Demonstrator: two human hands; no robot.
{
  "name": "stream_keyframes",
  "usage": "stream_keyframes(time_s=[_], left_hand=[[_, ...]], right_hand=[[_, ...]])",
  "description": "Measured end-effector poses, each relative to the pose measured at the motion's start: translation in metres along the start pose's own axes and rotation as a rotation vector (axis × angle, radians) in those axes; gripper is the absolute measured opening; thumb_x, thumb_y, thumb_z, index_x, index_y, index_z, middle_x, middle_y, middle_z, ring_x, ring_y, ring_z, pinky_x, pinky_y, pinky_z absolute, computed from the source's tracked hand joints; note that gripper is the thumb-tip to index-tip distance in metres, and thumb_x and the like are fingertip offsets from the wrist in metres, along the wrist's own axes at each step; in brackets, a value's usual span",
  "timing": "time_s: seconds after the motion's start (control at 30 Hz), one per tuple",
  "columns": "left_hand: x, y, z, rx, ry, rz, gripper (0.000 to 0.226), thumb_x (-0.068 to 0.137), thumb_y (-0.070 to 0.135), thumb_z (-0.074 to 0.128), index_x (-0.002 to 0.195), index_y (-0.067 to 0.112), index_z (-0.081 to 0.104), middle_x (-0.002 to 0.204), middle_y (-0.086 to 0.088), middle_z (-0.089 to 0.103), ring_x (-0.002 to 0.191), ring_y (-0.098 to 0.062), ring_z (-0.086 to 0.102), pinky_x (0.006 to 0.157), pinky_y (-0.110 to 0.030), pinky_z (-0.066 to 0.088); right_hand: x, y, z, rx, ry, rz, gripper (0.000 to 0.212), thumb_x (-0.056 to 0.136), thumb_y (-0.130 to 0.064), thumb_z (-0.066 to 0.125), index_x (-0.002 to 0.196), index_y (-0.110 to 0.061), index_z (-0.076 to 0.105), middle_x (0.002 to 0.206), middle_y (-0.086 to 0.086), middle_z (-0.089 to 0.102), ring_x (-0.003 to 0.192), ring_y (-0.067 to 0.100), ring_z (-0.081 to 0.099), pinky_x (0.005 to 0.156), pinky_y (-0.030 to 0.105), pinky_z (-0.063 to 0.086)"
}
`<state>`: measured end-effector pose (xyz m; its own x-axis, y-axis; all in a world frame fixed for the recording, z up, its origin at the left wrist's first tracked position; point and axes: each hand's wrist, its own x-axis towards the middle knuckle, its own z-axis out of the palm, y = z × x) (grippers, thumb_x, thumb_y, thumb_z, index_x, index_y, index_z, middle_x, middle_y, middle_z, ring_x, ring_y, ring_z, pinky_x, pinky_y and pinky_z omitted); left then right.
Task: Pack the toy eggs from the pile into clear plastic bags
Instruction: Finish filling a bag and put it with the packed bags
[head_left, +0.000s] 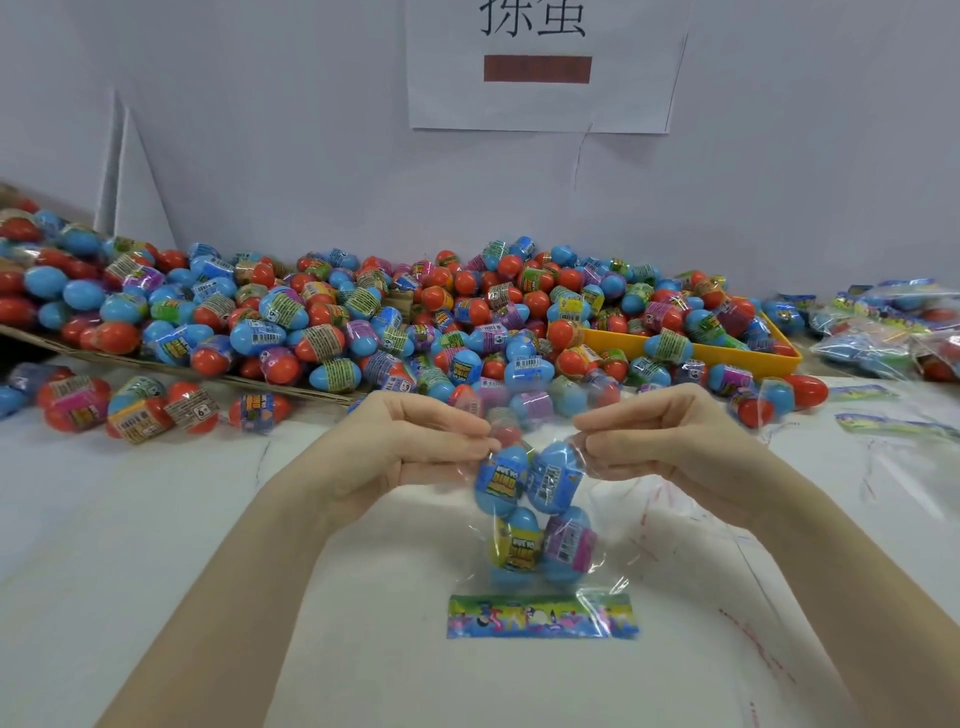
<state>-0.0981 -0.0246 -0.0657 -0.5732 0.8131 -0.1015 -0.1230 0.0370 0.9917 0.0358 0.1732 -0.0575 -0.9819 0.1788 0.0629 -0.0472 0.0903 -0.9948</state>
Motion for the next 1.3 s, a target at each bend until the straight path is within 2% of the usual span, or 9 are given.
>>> stream_keyframes(time_s=[0.17,0.33,0.63,0.9,1.0,1.07,1.2,1.27,1.3], left_hand=[[-0.003,0.003,-0.005,0.129,-0.026,0.067,0.017,0.049,0.012,0.074,0.065,0.015,0.077,0.069,-0.006,0.073,0.060,-0.013,0.069,0.051,-0.016,0.053],[-0.004,0.001,-0.005,0.109,-0.006,0.142,0.017,0.053,0.004,0.067,0.058,0.018,0.076,0.063,-0.002,0.072,0.057,-0.012,0.069,0.050,-0.016,0.053],[-0.001,-0.004,-0.010,0.183,-0.049,0.133,0.036,0.063,-0.016,0.066,0.050,0.017,0.073,0.060,-0.001,0.071,0.058,-0.008,0.068,0.051,-0.015,0.051],[0.000,-0.007,-0.011,0.200,-0.127,0.115,0.024,0.060,0.000,0.056,0.064,0.012,0.076,0.079,-0.003,0.075,0.082,-0.010,0.071,0.062,-0.014,0.052],[0.000,-0.005,-0.010,0.221,-0.105,0.120,0.014,0.053,0.018,0.075,0.067,0.017,0.078,0.080,-0.006,0.075,0.081,-0.013,0.070,0.062,-0.014,0.052],[0.000,-0.004,-0.009,0.328,-0.071,0.149,0.026,0.043,0.029,0.088,0.066,0.022,0.078,0.079,-0.006,0.074,0.076,-0.011,0.069,0.061,-0.015,0.051],[-0.001,-0.003,-0.005,0.332,-0.081,0.165,0.024,0.040,0.028,0.081,0.063,0.022,0.077,0.075,0.000,0.074,0.070,-0.008,0.069,0.061,-0.015,0.052],[-0.002,-0.002,-0.005,0.327,-0.081,0.178,0.024,0.039,0.027,0.081,0.062,0.023,0.077,0.073,0.002,0.074,0.068,-0.007,0.069,0.060,-0.014,0.052],[-0.002,-0.002,-0.005,0.324,-0.082,0.180,0.023,0.039,0.027,0.081,0.062,0.023,0.077,0.073,0.002,0.074,0.068,-0.006,0.069,0.059,-0.014,0.052]], right_hand=[[-0.001,0.001,0.002,-0.054,-0.012,-0.061,0.008,0.059,-0.014,0.070,0.064,-0.018,0.076,0.067,0.005,0.072,0.063,0.015,0.069,0.056,0.019,0.054],[-0.002,-0.001,0.002,-0.169,-0.010,-0.044,0.045,0.081,0.017,0.051,0.060,-0.016,0.075,0.062,0.000,0.070,0.060,0.012,0.069,0.051,0.016,0.052],[-0.004,-0.007,0.006,-0.255,-0.036,-0.054,0.044,0.077,0.017,0.054,0.061,-0.018,0.075,0.061,-0.001,0.070,0.058,0.005,0.066,0.053,0.013,0.050],[-0.003,0.000,0.008,-0.301,-0.040,-0.037,0.042,0.075,0.016,0.058,0.058,-0.019,0.074,0.065,0.001,0.071,0.064,0.011,0.067,0.064,0.017,0.054],[-0.002,0.000,0.008,-0.308,-0.054,-0.005,0.040,0.075,0.019,0.055,0.063,-0.015,0.073,0.070,0.004,0.072,0.069,0.012,0.069,0.066,0.017,0.054],[-0.003,-0.002,0.007,-0.310,-0.064,0.017,0.041,0.077,0.020,0.052,0.065,-0.013,0.073,0.073,0.005,0.073,0.072,0.013,0.069,0.066,0.017,0.053],[-0.005,-0.009,0.010,-0.413,-0.008,0.000,0.026,0.078,0.000,0.062,0.060,-0.016,0.073,0.071,0.004,0.072,0.073,0.017,0.069,0.067,0.024,0.054],[-0.006,-0.011,0.015,-0.487,0.188,-0.122,0.016,0.072,-0.031,0.071,0.065,-0.017,0.072,0.066,0.000,0.071,0.067,0.015,0.069,0.064,0.027,0.056],[-0.006,-0.013,0.019,-0.495,0.265,-0.173,0.029,0.063,-0.047,0.071,0.070,-0.019,0.071,0.066,-0.003,0.071,0.064,0.012,0.068,0.061,0.024,0.056]])
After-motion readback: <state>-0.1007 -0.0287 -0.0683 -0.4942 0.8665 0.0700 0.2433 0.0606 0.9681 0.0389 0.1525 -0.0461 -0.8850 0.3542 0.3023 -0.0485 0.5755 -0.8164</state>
